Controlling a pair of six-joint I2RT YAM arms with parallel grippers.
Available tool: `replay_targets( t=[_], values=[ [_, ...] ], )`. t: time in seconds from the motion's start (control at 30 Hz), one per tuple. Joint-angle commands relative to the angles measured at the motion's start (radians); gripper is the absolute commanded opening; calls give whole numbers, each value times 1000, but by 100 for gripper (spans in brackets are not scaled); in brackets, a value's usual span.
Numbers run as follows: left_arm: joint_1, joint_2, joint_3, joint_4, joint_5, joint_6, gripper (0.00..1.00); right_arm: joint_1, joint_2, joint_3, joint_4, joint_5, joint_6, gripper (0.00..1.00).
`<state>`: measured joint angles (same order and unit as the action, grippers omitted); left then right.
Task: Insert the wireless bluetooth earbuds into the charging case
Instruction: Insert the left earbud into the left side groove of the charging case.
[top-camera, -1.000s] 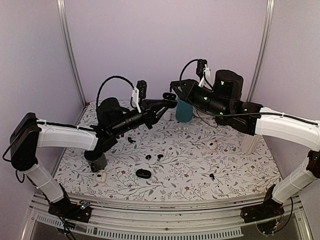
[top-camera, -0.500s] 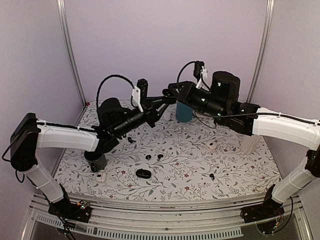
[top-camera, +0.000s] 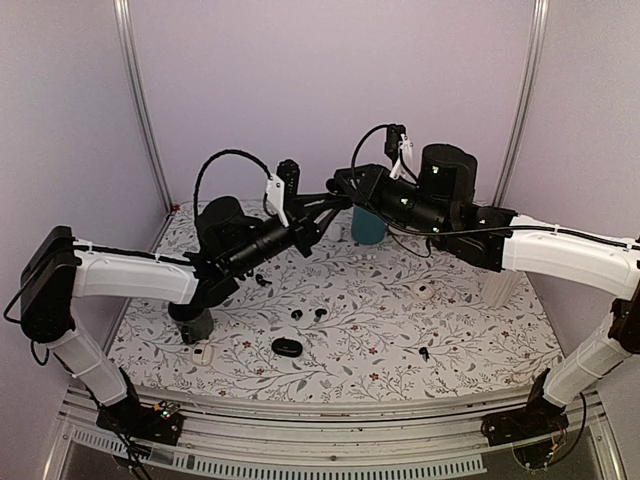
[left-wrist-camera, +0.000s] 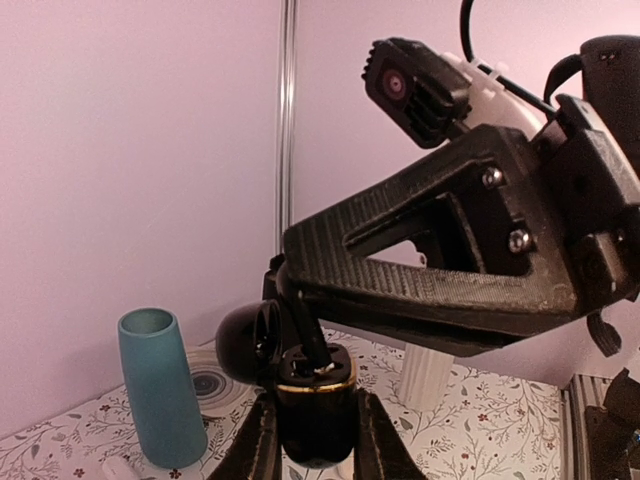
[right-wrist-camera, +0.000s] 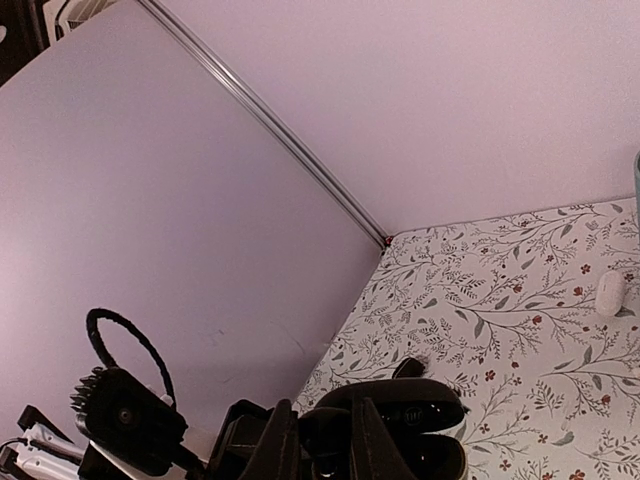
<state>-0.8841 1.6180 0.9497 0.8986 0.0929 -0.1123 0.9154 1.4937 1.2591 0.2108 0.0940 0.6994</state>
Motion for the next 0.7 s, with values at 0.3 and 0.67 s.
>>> replay_targets(
  t=[0.3,0.67],
  values=[
    [-26,-49,12,7,-14,42,0,2,-2,-19,13,-33,5,10],
    [-25,-61,17,-1,-38,49,0,3,-2,-38,14,-65,-8,10]
  ],
)
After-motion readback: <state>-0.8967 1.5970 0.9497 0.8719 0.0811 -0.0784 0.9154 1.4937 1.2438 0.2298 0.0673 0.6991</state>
